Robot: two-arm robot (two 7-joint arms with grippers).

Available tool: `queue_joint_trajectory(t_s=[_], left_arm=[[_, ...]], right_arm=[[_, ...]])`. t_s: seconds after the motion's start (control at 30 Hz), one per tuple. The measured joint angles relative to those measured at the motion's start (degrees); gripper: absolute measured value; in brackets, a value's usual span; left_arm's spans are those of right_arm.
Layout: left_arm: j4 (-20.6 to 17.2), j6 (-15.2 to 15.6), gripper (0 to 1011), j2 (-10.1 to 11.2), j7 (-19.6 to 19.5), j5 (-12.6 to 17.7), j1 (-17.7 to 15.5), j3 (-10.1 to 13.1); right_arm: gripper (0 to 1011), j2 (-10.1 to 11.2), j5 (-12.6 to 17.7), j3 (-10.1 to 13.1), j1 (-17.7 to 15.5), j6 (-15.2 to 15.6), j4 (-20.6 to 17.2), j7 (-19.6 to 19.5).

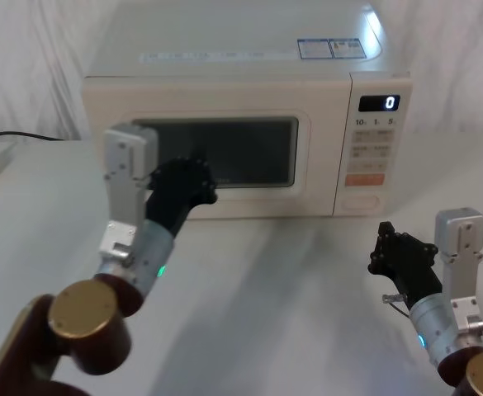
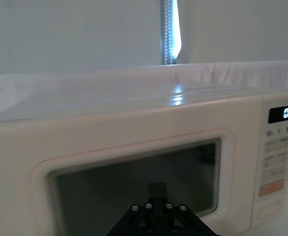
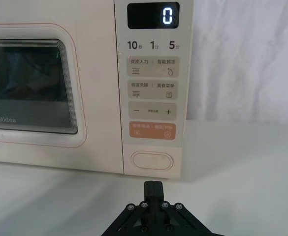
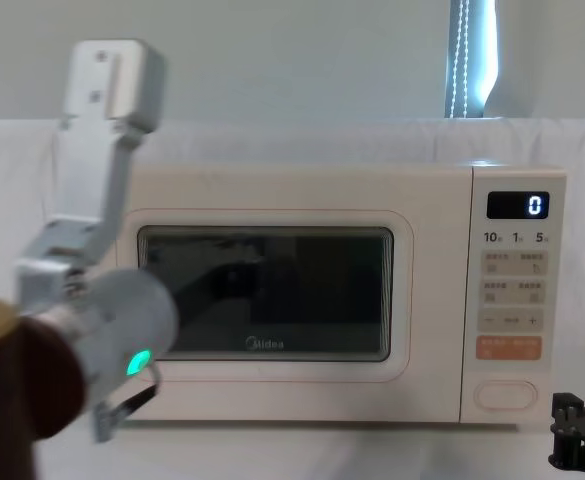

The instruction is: Press the button to open the microwave door with one hand; close the microwave door with the other hand.

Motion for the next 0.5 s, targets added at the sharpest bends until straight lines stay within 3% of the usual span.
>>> queue_joint_trajectory(t_s=[0.2, 0.5], left_arm=[[-5.7, 1.0, 0, 2.9, -0.3, -0.9, 5.6, -2.6], [-11.1, 1.1, 0, 6.1, -1.6, -3.3, 13.1, -6.4]], right_arm=[[0, 0.0, 0.0, 0.0, 0.0, 0.0, 0.0, 0.0], [0, 0.0, 0.0, 0.0, 0.0, 0.0, 0.0, 0.0]])
